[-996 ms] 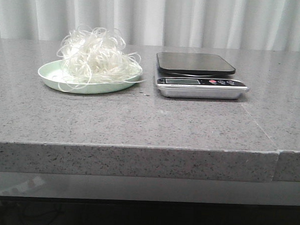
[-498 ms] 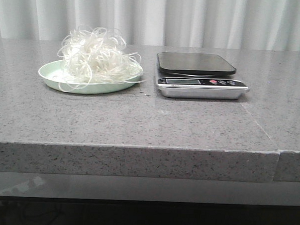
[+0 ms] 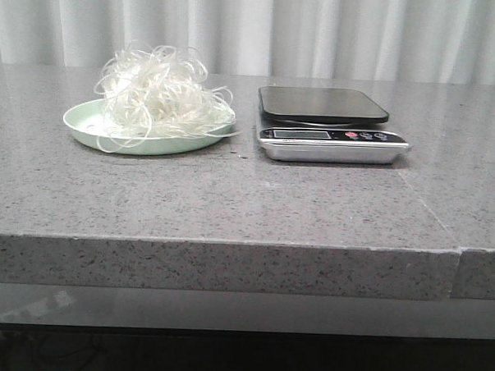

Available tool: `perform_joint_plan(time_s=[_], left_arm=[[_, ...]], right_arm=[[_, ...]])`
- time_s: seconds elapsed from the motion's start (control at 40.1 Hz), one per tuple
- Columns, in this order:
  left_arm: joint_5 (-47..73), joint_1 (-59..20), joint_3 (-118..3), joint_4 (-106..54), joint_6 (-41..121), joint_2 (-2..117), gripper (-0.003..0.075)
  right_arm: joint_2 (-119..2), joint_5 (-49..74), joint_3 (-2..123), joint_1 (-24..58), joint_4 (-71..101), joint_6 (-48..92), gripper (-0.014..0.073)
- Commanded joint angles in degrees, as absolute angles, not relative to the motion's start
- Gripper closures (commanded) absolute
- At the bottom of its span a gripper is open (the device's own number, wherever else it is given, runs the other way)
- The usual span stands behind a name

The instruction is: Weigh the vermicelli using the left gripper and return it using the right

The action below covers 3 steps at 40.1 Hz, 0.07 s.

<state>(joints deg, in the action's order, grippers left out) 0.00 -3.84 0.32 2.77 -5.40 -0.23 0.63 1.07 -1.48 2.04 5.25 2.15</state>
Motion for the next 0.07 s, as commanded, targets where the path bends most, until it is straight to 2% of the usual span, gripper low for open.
perform_joint_plan(time_s=[0.0,0.05], left_arm=[[-4.66,-4.40,2.39,2.21,-5.82,-1.53,0.0566],[-4.66,-4.40,2.39,2.21,-5.82,-1.53,0.0566]], right_arm=[[1.53,-3.53,-1.32,1.69,5.47,2.36,0.0435],[1.53,-3.53,-1.32,1.69,5.47,2.36,0.0435]])
